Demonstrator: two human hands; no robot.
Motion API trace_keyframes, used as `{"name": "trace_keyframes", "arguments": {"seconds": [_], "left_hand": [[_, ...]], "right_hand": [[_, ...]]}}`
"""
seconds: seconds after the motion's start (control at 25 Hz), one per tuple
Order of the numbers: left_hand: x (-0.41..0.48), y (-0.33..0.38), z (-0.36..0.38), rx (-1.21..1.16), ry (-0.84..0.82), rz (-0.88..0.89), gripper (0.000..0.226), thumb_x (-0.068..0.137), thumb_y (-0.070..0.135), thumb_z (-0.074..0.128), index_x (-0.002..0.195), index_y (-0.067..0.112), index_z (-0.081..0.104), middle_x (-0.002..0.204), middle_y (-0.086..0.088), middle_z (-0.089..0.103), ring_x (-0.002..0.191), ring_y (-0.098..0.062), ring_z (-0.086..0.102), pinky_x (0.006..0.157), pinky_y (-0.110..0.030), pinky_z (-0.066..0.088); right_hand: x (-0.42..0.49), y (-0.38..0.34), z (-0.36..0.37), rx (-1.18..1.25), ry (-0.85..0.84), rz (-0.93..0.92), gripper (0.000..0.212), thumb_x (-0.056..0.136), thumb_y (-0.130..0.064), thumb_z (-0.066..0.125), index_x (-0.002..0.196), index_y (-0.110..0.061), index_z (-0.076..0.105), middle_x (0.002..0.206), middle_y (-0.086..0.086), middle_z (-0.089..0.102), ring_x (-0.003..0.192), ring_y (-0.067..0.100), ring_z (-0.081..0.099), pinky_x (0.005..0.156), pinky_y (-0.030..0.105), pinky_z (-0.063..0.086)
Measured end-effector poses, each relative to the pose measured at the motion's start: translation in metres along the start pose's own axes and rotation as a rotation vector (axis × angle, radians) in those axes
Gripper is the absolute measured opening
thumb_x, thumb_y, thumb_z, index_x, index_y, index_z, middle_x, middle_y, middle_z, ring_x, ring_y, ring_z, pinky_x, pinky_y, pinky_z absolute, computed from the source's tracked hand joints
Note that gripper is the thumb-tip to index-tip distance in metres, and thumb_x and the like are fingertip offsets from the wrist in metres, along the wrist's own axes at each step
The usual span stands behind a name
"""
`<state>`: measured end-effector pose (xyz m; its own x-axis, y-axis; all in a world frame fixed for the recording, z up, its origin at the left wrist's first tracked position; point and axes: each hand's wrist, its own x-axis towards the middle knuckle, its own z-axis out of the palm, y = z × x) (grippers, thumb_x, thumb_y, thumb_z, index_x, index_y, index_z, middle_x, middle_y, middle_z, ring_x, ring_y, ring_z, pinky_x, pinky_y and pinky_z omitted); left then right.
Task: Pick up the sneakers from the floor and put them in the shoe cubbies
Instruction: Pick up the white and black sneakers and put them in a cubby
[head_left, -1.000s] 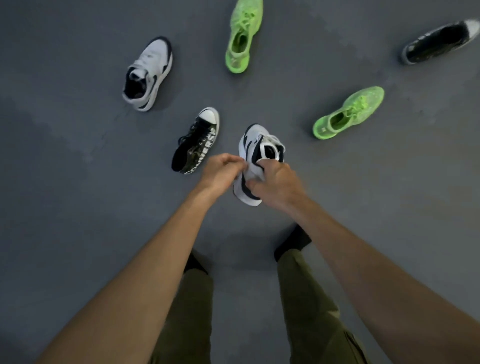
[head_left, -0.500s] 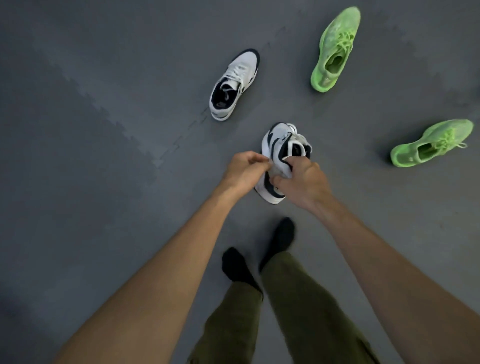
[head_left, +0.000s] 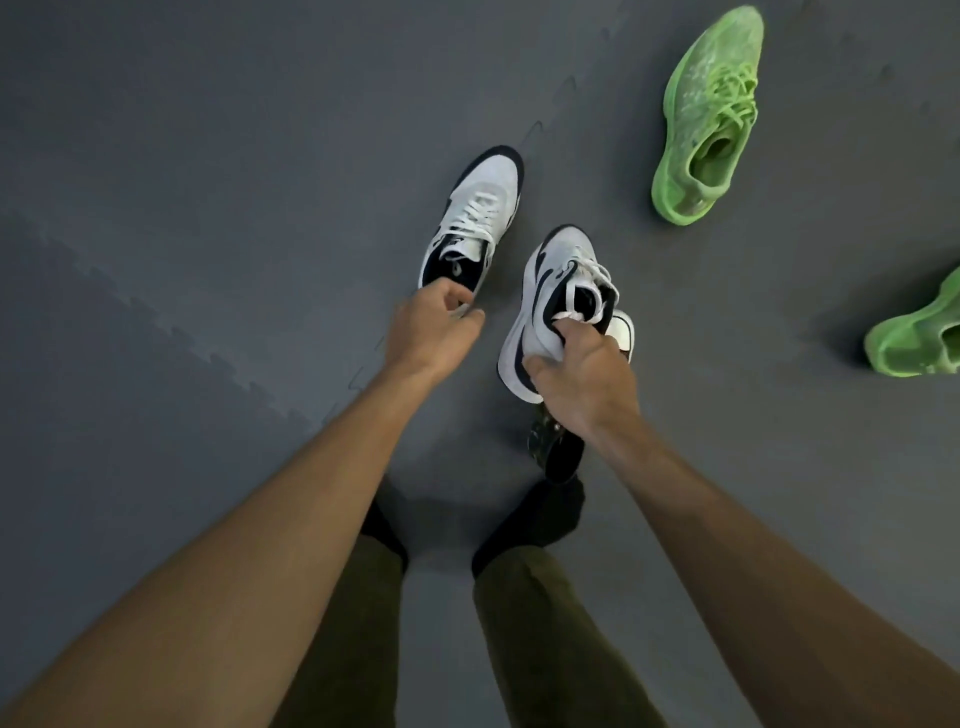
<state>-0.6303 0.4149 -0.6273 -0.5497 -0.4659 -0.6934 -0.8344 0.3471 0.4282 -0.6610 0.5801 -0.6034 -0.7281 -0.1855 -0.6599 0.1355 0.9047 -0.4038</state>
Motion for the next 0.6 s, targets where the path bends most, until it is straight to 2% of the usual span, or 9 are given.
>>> {"name": "trace_keyframes", "arguments": {"seconds": [0.08,0.24,0.36,0.48,0.6], "left_hand": [[0.035,-0.002,0.011,0.09,-0.016,0.079,0.037,0.087,0.031,0.066,0.123,0.024,0.065,0.125,0.004,0.068,0.113,-0.017,0.063,0.084,-0.024,0.041],[0.093,-0.014,0.038,0.266,-0.108,0.203,0.048,0.086,0.028,0.067,0.13,0.018,0.053,0.124,-0.001,0.066,0.112,-0.024,0.062,0.089,-0.036,0.049],[0.112,-0.029,0.045,0.351,-0.156,0.248,0.04,0.087,0.027,0.067,0.121,0.015,0.05,0.1,0.001,0.061,0.093,-0.024,0.061,0.074,-0.035,0.043],[0.116,-0.036,0.051,0.44,-0.104,0.313,0.036,0.091,0.03,0.062,0.119,0.011,0.048,0.093,-0.001,0.063,0.086,-0.026,0.063,0.07,-0.037,0.042],[0.106,-0.037,0.057,0.485,-0.012,0.334,0.042,0.094,0.036,0.057,0.125,0.009,0.047,0.096,-0.005,0.07,0.088,-0.028,0.067,0.068,-0.037,0.039]], "right_hand": [[0.022,-0.005,0.023,-0.022,0.059,-0.02,0.031,0.09,-0.03,0.062,0.115,-0.011,0.061,0.107,0.012,0.069,0.1,0.036,0.063,0.084,0.043,0.053],[0.062,0.0,0.079,-0.05,0.211,-0.022,0.023,0.089,-0.022,0.062,0.106,-0.008,0.061,0.105,0.012,0.069,0.097,0.035,0.062,0.072,0.036,0.043],[0.077,0.002,0.114,-0.033,0.251,-0.032,0.014,0.085,-0.018,0.063,0.095,-0.008,0.061,0.093,0.009,0.067,0.087,0.032,0.062,0.067,0.038,0.047],[0.084,0.002,0.139,-0.008,0.241,-0.046,0.008,0.085,-0.017,0.061,0.087,-0.009,0.059,0.084,0.006,0.066,0.078,0.03,0.062,0.062,0.037,0.046],[0.087,0.0,0.153,0.046,0.19,-0.044,0.012,0.09,-0.018,0.057,0.096,-0.01,0.063,0.09,0.009,0.071,0.083,0.033,0.066,0.064,0.037,0.046]]}}
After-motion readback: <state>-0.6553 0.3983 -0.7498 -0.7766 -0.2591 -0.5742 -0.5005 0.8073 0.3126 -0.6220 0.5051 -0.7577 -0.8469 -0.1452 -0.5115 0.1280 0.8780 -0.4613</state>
